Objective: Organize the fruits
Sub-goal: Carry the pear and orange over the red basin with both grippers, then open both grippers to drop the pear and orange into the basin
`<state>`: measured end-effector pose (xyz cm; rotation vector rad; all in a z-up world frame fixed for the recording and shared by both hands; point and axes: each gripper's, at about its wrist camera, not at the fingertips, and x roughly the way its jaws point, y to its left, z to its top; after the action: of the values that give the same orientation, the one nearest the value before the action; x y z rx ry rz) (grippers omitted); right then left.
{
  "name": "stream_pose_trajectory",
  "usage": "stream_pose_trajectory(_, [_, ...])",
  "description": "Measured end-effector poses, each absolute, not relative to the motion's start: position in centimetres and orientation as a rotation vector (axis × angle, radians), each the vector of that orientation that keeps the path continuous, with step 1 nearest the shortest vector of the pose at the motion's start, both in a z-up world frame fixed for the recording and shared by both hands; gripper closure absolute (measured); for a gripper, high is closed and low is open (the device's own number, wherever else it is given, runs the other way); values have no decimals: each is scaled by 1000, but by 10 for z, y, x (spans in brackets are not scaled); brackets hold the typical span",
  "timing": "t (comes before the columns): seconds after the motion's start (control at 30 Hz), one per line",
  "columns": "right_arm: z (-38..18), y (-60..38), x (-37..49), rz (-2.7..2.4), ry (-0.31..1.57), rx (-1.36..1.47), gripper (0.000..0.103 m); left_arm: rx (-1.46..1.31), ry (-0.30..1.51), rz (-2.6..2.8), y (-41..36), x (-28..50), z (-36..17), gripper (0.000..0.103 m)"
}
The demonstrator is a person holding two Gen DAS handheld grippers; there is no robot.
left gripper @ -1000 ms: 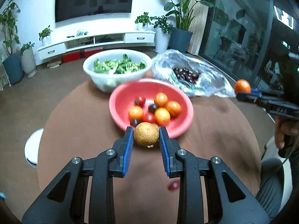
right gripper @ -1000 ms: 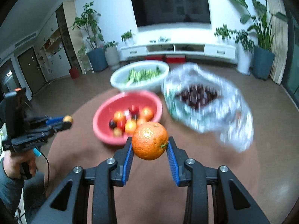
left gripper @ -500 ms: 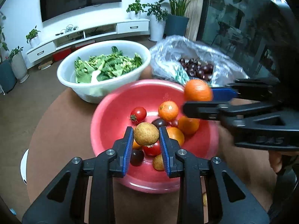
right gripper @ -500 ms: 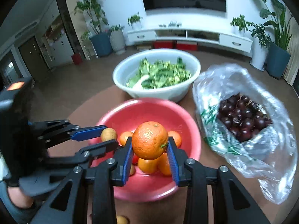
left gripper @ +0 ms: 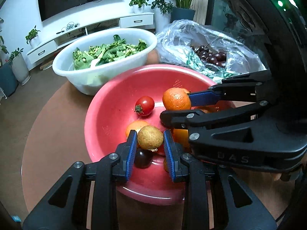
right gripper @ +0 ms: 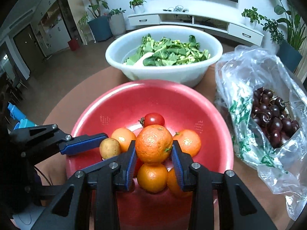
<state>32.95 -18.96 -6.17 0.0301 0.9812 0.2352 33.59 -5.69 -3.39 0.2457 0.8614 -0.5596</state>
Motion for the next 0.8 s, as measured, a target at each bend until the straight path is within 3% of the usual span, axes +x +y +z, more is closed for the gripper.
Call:
stream_pose_trajectory(0.07, [-61, -188, 328, 236, 974, 26, 64, 242, 863, -558, -56, 336, -35, 75])
stream_pose_trajectory(0.1, [-62, -187, 329, 236, 973, 22, 64, 242, 860, -555, -56, 337, -35, 69])
stream_pose_trajectory(0.13, [-62, -186, 330, 236, 973, 17, 64, 244, 851, -553, -56, 336, -34, 61])
stream_pose_trajectory(0.17, [-62, -185, 329, 234, 972, 13, 64, 254, 844, -543, -57, 334, -33, 40])
stream_pose_trajectory(0.2, [-62, -186, 330, 234, 972, 13, 63, 257, 824, -550, -58, 332, -31, 28])
stream_pose_trajectory(0.23, [-62, -186, 330, 234, 973, 12, 63, 261, 817, -546, -59, 330, -29, 24])
stream_pose_trajectory(0.5, [-54, -187, 323, 234, 944, 25, 49, 221, 801, -541, -49, 319, -18, 24])
stream_pose_trajectory(0.63, [-38, -197, 307, 228, 893, 62, 41, 183, 753, -528, -34, 301, -1, 9])
stream_pose_trajectory(0.7, [-26, -207, 290, 225, 846, 95, 30, 158, 727, -520, -24, 287, 7, 1])
stream_pose_trajectory(0.8, [-11, -224, 257, 212, 774, 154, 22, 128, 711, -507, -7, 267, 13, 1])
